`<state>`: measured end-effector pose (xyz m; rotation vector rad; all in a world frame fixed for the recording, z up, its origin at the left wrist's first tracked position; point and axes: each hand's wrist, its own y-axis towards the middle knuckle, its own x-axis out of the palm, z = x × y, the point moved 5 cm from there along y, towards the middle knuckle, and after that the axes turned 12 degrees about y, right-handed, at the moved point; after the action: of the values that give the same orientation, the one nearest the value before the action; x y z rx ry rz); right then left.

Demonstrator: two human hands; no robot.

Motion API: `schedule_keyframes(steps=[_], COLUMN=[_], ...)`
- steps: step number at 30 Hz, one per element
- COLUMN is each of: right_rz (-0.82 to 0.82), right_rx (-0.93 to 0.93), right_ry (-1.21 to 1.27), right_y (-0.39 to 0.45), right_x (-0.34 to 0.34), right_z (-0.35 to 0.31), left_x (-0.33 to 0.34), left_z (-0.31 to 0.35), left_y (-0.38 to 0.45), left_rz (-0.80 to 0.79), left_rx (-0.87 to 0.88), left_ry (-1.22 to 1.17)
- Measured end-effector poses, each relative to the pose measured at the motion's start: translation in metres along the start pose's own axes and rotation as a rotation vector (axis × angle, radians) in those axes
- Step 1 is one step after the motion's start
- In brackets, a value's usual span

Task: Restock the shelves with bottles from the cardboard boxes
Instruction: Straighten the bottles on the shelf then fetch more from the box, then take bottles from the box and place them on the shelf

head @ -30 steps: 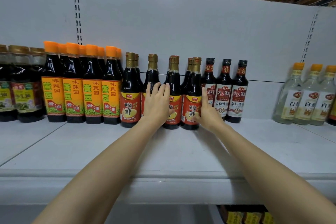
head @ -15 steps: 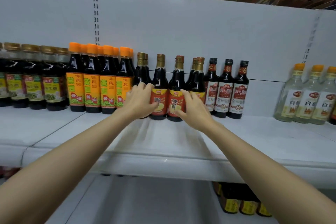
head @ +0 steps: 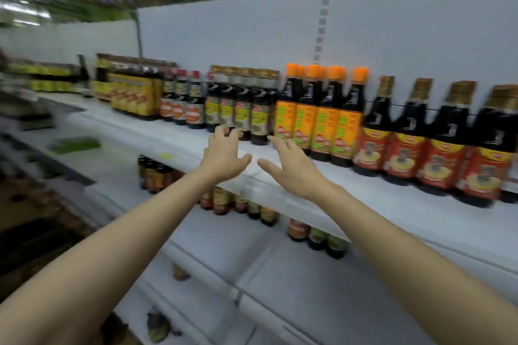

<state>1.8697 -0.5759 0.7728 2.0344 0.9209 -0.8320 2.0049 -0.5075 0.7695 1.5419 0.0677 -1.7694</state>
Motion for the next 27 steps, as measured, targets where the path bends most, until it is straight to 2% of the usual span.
schedule_keyframes(steps=[8, 14, 20, 27], right_rz=[-0.229, -0.401, -0.531, -0.653], right_rx=[-0.286, -0.371, -0.406, -0.46], right_ry=[-0.137, -0.152, -0.093, -0.01], right_y=[0.086, 0.15, 0.179, 0.206], right_x=[0.163, 0.293, 0.417, 0.541], right_z=[-0.144, -0.249, -0.319, -0.362], left_x=[-0.049, -0.094, -0.098, -0.077], left_z=[-0.247, -0.416, -0.531, -0.638], left_y=[-0.051, -0.09, -0.137, -0.18], left_rz=[-0.012, -0.027, -0.155, -0.306], left_rx=[-0.339, -0.533, -0.733, -0.949], left_ry=[0.055, 0.161, 0.221, 0.286])
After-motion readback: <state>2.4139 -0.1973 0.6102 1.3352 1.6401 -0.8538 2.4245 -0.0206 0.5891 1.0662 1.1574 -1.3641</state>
